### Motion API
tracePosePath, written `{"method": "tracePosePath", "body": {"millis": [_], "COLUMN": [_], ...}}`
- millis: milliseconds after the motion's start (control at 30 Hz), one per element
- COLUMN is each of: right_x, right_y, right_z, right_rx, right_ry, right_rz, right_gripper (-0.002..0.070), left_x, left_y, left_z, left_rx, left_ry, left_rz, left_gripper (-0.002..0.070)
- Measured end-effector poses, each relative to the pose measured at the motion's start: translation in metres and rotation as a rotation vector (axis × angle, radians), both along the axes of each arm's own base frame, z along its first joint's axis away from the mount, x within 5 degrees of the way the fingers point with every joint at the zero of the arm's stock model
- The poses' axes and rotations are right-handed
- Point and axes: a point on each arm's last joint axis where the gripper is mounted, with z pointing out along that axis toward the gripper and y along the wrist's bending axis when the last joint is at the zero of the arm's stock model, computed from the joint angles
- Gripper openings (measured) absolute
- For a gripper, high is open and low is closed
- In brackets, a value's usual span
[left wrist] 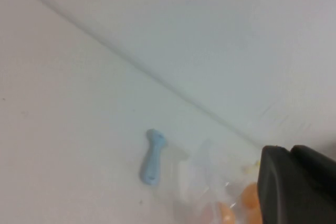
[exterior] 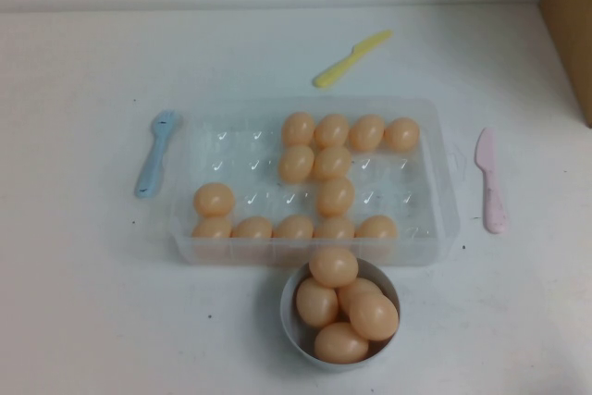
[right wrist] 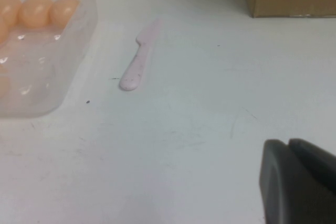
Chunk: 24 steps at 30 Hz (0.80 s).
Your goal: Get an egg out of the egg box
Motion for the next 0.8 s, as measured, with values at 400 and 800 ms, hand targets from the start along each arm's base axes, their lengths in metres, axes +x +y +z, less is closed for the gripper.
{"method": "tracePosePath", "body": {"millis": [400,800], "right_x": [0.0,0.0], "right_y": [0.0,0.0], "right_z": [0.0,0.0], "right_rx": [0.0,0.0], "right_ry": [0.0,0.0], "right_rz": [0.0,0.0], "right_gripper": [-0.0017,-0.0017], "left_x": [0.049,0.152], "left_y": [-0.01,-0.054], "left_z": [0.113,0.152], "left_rx": [0.678,0.924], "left_ry": [0.359,0.677], "left_rz": [-0.225,-0.687], "left_gripper": [-0.0004,-0.0005]}}
